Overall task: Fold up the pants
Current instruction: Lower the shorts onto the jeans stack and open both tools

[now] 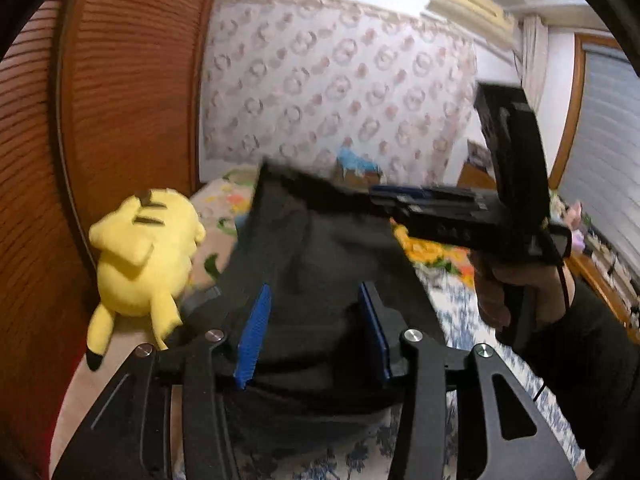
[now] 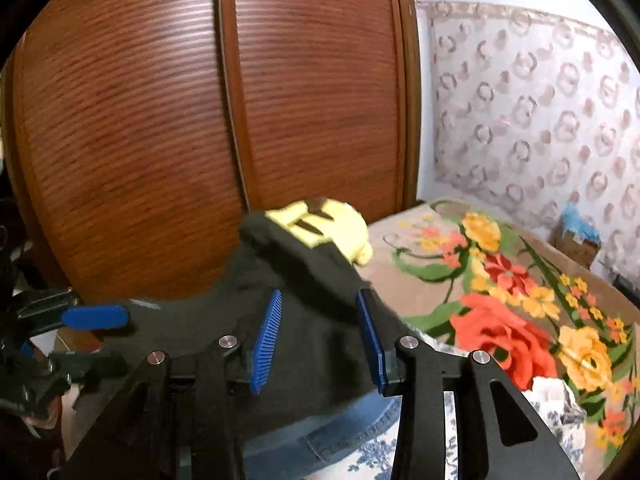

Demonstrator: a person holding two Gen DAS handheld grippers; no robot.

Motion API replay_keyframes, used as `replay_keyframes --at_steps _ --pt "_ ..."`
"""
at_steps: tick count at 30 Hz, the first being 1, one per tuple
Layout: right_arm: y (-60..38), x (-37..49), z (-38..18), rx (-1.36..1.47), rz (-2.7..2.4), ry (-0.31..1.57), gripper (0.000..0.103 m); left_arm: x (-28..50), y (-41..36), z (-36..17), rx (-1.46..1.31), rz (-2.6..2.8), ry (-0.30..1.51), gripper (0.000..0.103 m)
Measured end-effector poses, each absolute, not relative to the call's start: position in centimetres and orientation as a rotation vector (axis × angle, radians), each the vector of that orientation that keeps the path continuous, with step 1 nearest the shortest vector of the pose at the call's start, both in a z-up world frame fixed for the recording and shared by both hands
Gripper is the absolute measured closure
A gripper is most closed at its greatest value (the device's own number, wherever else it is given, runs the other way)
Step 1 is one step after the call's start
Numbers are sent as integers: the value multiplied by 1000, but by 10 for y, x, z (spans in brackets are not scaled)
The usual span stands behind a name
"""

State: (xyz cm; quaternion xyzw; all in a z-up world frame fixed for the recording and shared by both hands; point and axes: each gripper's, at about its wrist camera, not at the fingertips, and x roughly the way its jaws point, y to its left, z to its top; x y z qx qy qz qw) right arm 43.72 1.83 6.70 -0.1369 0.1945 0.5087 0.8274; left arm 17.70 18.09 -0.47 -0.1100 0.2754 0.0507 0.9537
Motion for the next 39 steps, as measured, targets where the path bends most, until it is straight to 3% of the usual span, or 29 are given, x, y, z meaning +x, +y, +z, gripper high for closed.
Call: replay_keyframes --at_steps 11,20,22,24,26,32,39 --pt "46 488 41 -244 1037 535 63 183 175 -41 -246 75 634 56" --pt "13 427 53 -229 981 490 63 171 165 -18 -156 130 626 56" --pt "2 411 55 -219 969 484 63 166 165 -15 -149 132 617 50" --pt "-10 390 55 -211 960 477 63 160 164 -10 -143 130 604 31" --pt "-21 373 57 -203 945 469 63 153 161 -6 -136 118 586 20" --pt "-55 332 61 -166 905 443 62 138 142 1 -94 100 573 0" --pt "-80 283 61 -164 851 413 52 125 125 6 -77 81 565 0"
